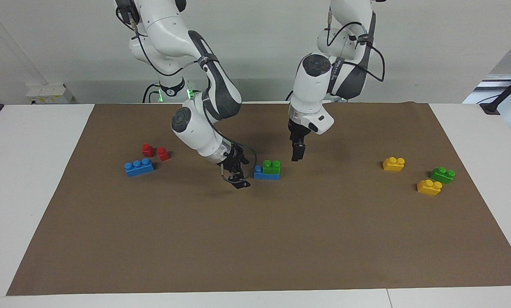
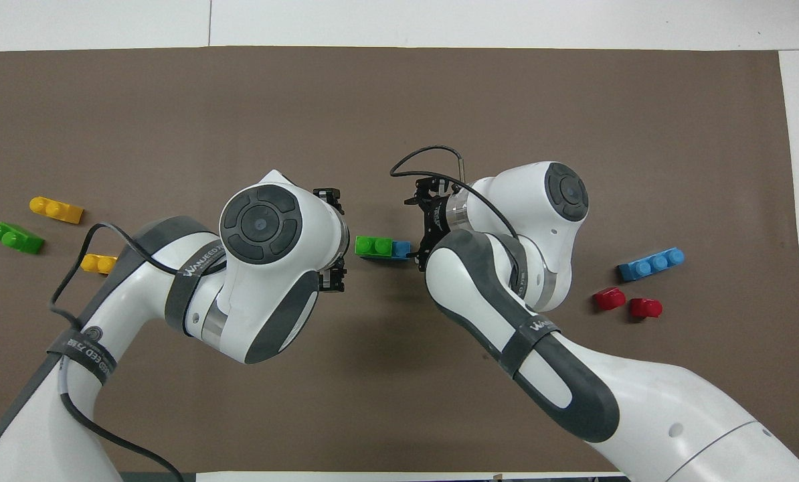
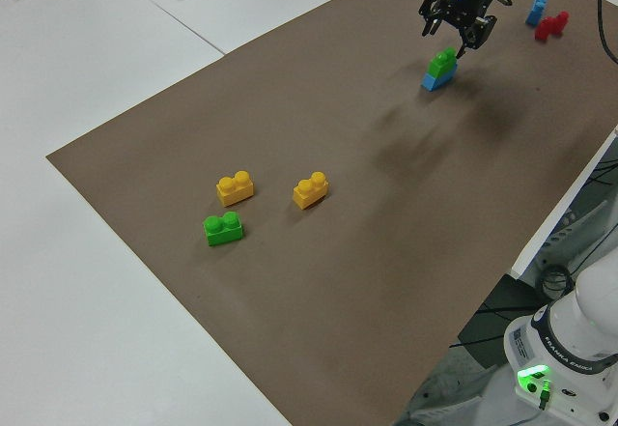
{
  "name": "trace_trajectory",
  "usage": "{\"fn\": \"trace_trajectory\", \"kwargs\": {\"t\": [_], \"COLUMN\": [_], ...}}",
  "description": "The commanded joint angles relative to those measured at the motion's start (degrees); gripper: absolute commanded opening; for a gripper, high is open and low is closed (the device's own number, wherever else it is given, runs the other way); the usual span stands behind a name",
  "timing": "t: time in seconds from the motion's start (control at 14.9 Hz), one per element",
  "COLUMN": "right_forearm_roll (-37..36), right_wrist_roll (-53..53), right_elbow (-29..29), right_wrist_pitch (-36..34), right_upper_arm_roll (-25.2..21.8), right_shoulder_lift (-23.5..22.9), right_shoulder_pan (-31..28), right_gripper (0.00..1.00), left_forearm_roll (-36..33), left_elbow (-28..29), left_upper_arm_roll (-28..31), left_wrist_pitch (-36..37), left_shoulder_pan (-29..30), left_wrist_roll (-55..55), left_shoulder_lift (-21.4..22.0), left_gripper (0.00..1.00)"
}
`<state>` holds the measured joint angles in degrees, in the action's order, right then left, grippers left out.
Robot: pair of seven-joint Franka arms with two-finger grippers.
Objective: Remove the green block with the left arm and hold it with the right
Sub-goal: 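Grasp the green brick with the left gripper while the right gripper grasps blue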
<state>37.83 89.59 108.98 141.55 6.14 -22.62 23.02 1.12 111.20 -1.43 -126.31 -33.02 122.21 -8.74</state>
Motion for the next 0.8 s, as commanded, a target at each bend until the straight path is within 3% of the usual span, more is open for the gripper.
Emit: {"fn": "trace_trajectory", "kwargs": {"t": [0.0,0.27,0.6,0.74], "right_forearm_roll": [2.07,3.39,5.93,6.11], "right_wrist_roll": [0.68,0.68,0.77,0.77], "right_elbow": [1.41,2.63,3.25,3.25], "right_wrist_pitch": [4.07,7.68,8.65,8.65], "right_upper_arm_roll": [-0.07,-0.07,-0.16,-0.16], "right_shoulder_lift": [-1.11,-2.08,-2.08,-2.08], "right_shoulder_pan": [1.93,2.99,2.99,2.73], "right_gripper": [0.99,0.98,0.60,0.40], "left_forearm_roll": [-0.59,-1.03,-1.12,-1.20], "left_elbow": [-0.90,-4.23,-3.89,-3.71], "left_upper_arm_roll": [0.91,1.08,1.08,1.08], "left_wrist_pitch": [-2.10,-2.28,-3.24,-3.33], "left_shoulder_pan": [-2.31,-3.37,-3.46,-3.37], "left_wrist_roll": [4.26,6.03,6.03,6.03], "left_shoulder_lift": [-2.59,-7.43,-8.84,-8.84], "left_gripper": [1.00,1.00,1.00,1.00]}}
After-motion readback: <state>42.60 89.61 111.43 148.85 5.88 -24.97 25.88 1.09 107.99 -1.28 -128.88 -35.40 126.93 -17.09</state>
